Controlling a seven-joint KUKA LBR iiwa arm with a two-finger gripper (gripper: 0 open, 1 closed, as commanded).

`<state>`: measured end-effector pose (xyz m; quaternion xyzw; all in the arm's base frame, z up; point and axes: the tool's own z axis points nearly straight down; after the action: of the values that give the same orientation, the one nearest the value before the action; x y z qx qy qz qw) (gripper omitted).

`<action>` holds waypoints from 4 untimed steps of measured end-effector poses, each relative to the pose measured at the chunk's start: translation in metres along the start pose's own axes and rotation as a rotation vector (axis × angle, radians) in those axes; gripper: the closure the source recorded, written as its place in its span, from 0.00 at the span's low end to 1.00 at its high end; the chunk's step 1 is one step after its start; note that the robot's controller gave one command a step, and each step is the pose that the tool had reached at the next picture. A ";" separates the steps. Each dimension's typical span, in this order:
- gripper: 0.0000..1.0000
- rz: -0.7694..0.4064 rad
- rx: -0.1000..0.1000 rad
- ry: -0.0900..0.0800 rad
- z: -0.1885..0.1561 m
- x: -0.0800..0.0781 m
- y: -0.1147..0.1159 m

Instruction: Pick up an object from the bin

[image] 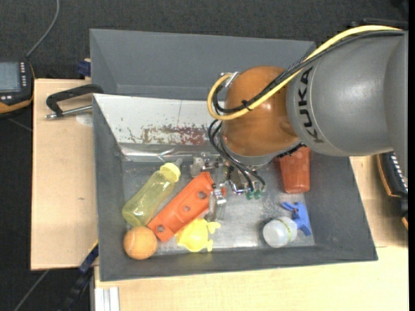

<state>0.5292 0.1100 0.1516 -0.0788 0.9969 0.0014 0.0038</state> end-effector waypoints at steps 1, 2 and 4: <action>0.00 -0.273 -0.001 0.002 0.033 -0.012 -0.009; 0.00 -0.355 0.000 -0.002 0.024 -0.008 -0.001; 1.00 -0.689 0.000 -0.010 0.079 -0.006 0.044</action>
Offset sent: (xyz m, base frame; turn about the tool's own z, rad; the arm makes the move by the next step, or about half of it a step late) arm 0.0052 0.0016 -0.0232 -0.3633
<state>0.5289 0.1549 0.0725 -0.4110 0.9116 0.0005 0.0089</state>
